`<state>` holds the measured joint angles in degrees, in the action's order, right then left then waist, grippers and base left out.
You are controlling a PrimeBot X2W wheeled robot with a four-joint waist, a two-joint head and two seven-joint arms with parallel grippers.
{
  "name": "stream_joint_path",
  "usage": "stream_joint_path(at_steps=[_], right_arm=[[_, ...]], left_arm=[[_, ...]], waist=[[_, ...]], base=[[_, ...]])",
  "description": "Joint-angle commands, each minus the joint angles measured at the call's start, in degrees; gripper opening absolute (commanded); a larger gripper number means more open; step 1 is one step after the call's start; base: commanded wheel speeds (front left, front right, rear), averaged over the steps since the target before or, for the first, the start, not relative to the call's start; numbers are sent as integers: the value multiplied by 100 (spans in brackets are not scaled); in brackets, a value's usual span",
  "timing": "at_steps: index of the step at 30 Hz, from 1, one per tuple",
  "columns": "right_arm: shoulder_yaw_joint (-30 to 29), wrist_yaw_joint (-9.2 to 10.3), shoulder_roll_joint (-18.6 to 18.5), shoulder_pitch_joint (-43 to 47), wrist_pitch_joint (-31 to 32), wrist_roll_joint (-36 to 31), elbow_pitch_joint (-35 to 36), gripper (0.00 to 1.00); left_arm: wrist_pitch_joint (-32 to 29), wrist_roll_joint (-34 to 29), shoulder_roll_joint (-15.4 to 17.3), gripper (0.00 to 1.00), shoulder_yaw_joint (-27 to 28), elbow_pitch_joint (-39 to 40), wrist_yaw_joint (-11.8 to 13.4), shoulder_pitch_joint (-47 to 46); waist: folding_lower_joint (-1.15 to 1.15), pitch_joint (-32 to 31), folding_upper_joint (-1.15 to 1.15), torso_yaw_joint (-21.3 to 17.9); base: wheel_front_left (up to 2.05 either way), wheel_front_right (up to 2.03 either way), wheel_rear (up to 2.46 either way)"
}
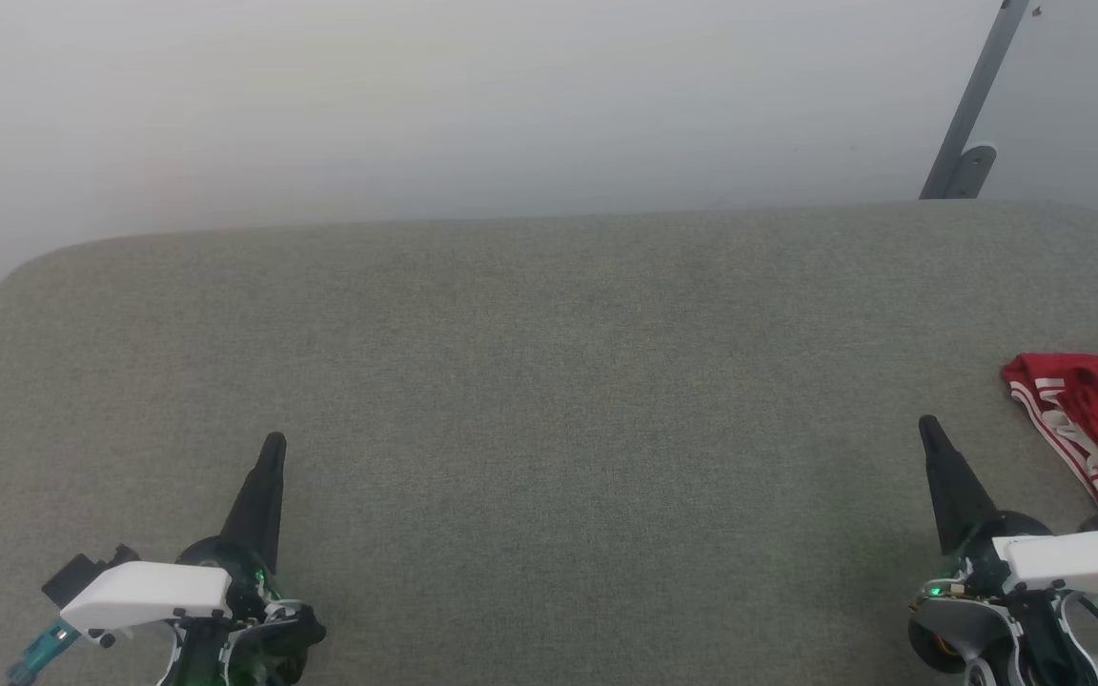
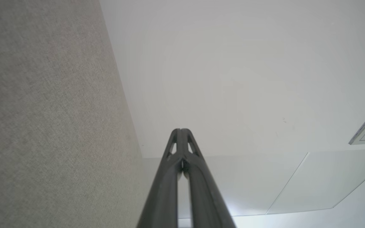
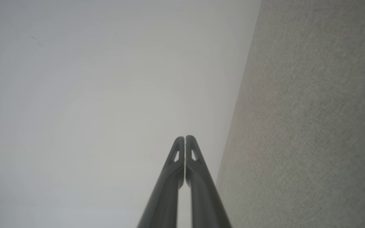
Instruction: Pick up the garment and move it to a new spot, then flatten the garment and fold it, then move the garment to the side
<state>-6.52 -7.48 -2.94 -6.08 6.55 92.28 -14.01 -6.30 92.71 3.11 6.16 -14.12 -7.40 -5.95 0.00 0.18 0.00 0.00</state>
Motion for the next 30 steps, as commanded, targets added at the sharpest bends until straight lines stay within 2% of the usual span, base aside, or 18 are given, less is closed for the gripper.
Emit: stream_joint_path(at_steps=[1,30], right_arm=[[-4,-2,19,-36,11,25,-12,0],[-3,-2,20,-36,10,25,-12,0]], left_arm=[[-26,-19,-9,0,26,2,-16,-64],[-28,-29,-18,0,36,2,-16,-65]], waist=[[0,0,0,0],[0,0,0,0]], base=[[0,0,0],[0,0,0]])
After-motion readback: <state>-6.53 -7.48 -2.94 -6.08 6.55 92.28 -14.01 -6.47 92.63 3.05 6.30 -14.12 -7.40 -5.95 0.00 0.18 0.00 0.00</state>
